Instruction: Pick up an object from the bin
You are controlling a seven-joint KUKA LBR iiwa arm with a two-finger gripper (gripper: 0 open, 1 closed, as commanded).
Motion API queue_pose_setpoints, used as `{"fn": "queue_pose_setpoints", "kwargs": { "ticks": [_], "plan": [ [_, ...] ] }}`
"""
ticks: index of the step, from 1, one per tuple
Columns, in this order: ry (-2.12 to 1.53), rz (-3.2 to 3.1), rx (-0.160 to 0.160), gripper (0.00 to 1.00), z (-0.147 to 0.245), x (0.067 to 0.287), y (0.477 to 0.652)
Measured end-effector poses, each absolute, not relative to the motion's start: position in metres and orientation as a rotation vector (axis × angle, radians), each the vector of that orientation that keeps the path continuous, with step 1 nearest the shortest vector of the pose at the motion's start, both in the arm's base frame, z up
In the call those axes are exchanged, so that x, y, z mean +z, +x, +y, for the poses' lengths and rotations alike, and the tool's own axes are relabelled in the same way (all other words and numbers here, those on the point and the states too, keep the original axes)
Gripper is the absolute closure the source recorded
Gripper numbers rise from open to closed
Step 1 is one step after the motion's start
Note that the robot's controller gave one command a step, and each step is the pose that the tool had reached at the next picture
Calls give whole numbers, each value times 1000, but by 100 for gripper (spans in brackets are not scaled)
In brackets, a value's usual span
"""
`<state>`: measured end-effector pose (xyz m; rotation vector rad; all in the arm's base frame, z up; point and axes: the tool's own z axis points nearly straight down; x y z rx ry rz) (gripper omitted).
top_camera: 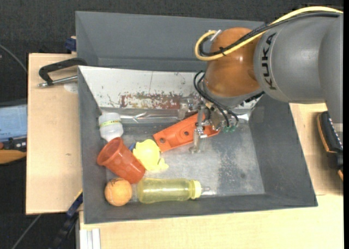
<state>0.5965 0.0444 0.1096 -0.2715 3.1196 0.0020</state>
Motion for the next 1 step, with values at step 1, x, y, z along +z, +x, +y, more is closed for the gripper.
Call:
{"fn": "queue_pose_setpoints", "kwargs": {
  "ticks": [1],
  "plan": [
    [-331,3111,6,0,62,136,583]
  ]
}}
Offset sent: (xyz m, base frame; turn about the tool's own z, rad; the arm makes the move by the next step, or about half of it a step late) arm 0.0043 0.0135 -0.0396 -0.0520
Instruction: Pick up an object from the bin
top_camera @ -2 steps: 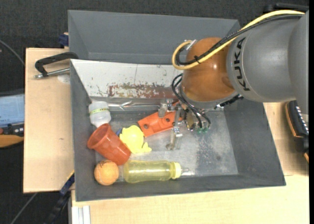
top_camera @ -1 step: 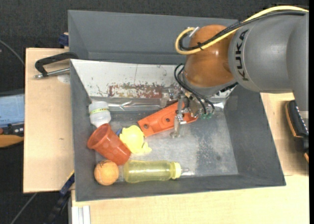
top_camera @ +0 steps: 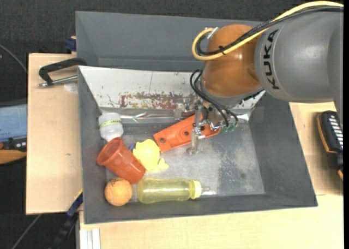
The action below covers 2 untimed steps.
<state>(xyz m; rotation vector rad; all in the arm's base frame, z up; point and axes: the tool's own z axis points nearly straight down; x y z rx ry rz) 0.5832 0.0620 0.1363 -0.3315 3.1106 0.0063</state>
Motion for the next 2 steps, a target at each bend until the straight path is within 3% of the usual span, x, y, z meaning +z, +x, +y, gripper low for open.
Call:
{"fn": "queue_pose_setpoints", "kwargs": {
  "ticks": [1,2],
  "plan": [
    [-352,3110,4,0,60,69,602],
    [-300,3113,9,100,61,71,590]
  ]
}}
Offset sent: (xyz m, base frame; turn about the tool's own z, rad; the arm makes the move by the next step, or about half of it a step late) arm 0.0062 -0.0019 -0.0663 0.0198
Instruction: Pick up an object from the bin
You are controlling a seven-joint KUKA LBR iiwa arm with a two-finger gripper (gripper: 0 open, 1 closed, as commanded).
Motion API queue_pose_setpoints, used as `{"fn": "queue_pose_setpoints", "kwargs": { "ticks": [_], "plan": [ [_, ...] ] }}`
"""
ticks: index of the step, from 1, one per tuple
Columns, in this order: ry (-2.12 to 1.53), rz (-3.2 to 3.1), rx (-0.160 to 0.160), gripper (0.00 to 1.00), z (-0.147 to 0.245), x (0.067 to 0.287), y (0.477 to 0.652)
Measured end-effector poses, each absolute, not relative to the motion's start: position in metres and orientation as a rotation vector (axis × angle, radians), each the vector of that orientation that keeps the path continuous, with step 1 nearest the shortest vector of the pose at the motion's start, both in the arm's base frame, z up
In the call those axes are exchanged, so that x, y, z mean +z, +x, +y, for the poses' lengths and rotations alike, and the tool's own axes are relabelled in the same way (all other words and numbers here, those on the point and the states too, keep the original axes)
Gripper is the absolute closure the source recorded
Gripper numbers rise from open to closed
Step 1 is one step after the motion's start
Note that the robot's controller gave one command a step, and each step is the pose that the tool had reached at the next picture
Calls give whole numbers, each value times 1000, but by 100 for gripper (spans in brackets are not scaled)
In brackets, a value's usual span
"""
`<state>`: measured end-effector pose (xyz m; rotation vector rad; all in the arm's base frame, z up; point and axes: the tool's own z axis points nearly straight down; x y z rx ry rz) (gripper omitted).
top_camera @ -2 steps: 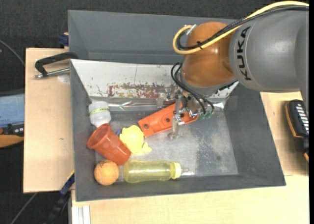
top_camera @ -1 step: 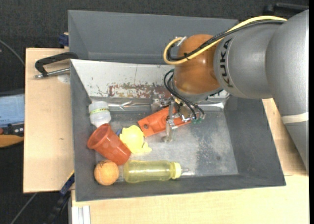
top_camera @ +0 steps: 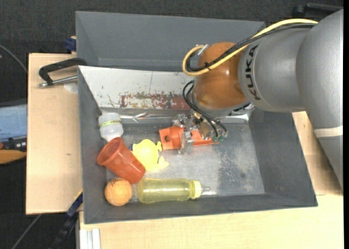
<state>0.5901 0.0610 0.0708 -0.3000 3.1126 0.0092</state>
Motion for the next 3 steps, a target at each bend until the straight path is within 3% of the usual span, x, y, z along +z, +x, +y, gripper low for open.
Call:
{"fn": "queue_pose_setpoints", "kwargs": {
  "ticks": [2,3],
  "plan": [
    [-299,3112,10,100,61,72,590],
    [-300,3116,10,100,61,83,589]
  ]
}}
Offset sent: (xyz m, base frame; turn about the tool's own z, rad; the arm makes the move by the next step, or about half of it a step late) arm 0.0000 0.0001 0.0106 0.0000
